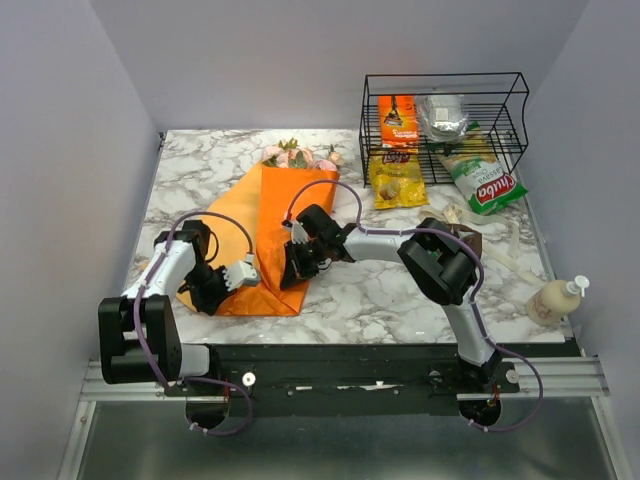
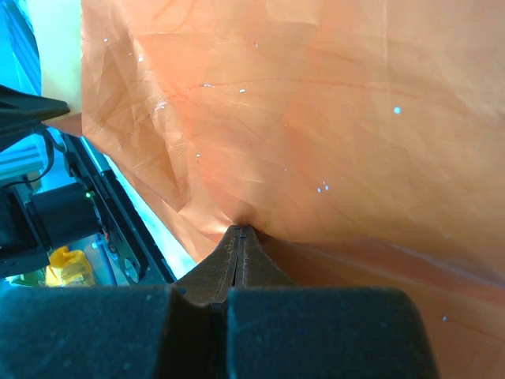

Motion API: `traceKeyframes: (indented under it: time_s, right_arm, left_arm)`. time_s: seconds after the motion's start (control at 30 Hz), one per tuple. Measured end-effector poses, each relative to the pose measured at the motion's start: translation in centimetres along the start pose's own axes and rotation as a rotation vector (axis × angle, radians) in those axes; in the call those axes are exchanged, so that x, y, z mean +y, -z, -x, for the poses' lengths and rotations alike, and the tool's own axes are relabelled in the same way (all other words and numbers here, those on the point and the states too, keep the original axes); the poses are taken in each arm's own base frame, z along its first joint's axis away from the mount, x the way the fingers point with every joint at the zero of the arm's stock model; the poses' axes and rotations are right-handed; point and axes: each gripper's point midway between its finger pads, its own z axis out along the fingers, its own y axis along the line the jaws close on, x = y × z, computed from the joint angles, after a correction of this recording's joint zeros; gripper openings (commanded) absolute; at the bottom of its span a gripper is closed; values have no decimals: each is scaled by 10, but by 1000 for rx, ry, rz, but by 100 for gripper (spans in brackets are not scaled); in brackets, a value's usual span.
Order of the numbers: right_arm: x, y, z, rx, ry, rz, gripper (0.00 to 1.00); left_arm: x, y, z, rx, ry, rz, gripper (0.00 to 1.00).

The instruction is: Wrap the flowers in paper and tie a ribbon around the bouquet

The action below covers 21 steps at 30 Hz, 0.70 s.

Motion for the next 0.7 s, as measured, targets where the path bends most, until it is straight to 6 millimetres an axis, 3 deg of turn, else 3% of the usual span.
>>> traceKeyframes:
  time_s: [0.17,0.37,0.4,0.53,0.63,0.7]
  right_arm:
    - [-1,0,0,-3,13,-3,0]
    - [-4,-1,0,-3,19,-15,0]
    - [-4,-1,1,-5,22,-16,0]
    - [-4,-2,2,-3,29,-17,0]
    - [-4,-1,2,3,28,-20,0]
    - [-4,-2,3,6,30,-23,0]
  left_arm:
    - [6,1,-8,40,-18,15,0]
    - [14,-12,-27,135,-6,0,1]
    - [16,-15,-29,149,8,-6,6]
    - [23,-16,-29,165,67,-9,51]
    - [33,-3,-22,150,104,33,66]
    - [41,8,-14,123,122,72,71]
